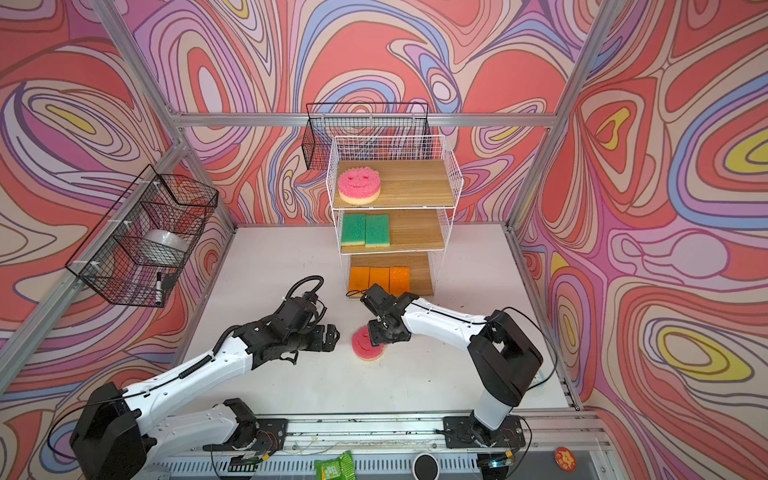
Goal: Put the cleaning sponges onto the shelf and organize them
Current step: 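Move the right gripper over the smiley sponge and pinch its pink edge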
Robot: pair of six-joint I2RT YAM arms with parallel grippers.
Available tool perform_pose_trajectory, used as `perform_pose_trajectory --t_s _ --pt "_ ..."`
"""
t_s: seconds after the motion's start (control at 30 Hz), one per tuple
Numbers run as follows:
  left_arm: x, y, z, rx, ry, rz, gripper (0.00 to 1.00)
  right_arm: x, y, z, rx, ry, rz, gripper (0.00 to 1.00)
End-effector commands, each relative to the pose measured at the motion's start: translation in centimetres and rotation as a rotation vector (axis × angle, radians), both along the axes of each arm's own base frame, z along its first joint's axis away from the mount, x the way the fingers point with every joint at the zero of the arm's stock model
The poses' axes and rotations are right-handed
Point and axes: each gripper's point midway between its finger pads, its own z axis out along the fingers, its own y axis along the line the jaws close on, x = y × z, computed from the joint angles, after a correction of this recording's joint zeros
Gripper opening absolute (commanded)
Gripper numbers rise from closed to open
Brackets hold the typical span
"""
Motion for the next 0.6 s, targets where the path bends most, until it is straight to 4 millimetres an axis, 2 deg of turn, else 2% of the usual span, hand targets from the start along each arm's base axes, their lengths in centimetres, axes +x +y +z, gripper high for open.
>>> perform_pose_trajectory --t_s 0.0,0.17,0.37,0.47,0.57 --pt "0.1 0.2 0.6 -0.015 -0.008 0.012 0.96 0.5 0.2 -0.4 -0.013 -0.017 -0.003 0.55" --pt "0.1 0.4 0.6 -0.012 -0.006 0.013 0.96 0.7 0.2 -0.9 -0.025 -0.015 -0.006 0.54" --pt "0.1 0.3 1.0 -0.014 -0.005 0.005 0.96 0.8 0.4 -1.3 -0.027 -0.004 -0.002 0.45" --pt "0.0 0.5 1.5 -0.018 -0.014 0.004 0.95 0.8 0.4 -0.9 -0.022 -0.011 -0.003 0.37" --pt "0.0 0.8 2.2 -0.025 -0.027 0.009 0.95 0.9 0.3 0.6 -0.007 -0.038 -0.006 0.32"
